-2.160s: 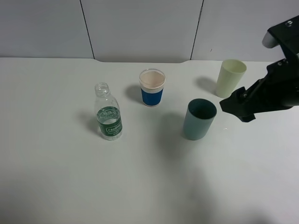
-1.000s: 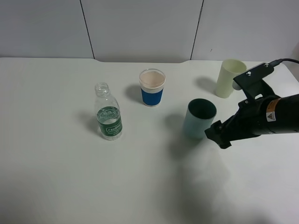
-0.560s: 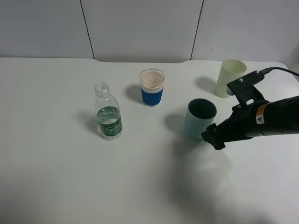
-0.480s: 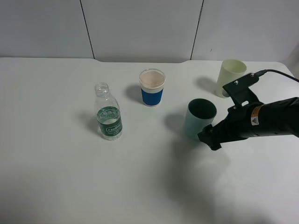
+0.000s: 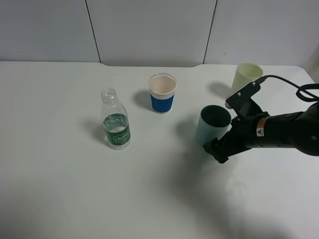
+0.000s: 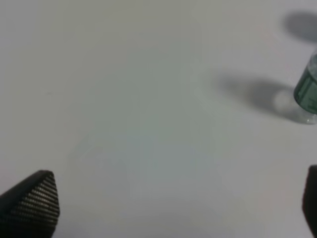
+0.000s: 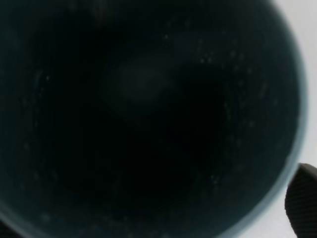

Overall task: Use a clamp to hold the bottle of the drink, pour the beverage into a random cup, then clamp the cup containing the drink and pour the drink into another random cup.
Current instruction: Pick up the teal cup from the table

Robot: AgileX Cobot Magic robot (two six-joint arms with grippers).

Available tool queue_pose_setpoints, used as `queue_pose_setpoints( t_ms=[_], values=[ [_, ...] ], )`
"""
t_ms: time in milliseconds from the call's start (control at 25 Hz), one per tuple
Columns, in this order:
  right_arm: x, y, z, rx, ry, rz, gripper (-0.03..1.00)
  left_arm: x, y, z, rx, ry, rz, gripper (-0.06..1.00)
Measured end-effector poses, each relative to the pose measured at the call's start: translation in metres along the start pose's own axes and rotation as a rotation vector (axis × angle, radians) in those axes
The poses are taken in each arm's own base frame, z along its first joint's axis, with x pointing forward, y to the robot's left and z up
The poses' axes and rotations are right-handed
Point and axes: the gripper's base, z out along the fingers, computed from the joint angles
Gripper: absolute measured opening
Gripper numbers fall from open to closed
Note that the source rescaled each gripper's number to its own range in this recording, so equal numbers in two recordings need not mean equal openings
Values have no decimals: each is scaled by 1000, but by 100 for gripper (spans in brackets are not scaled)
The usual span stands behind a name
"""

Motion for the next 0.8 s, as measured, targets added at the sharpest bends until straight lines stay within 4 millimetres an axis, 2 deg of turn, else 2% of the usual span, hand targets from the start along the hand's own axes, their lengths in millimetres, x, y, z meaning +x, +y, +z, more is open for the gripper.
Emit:
queue_pose_setpoints(
  t_ms=[160, 280, 440, 800],
  values=[
    [5, 1, 3, 4, -11, -40, 87, 0, 0, 0, 0, 0, 0, 100],
    [24, 4, -7, 74, -166, -30, 87, 0, 0, 0, 0, 0, 0, 100],
    [28, 2, -12, 130, -254, -2, 87, 0, 0, 0, 0, 0, 0, 100],
    [36, 2, 11, 164, -354, -12, 87, 0, 0, 0, 0, 0, 0, 100]
  ],
)
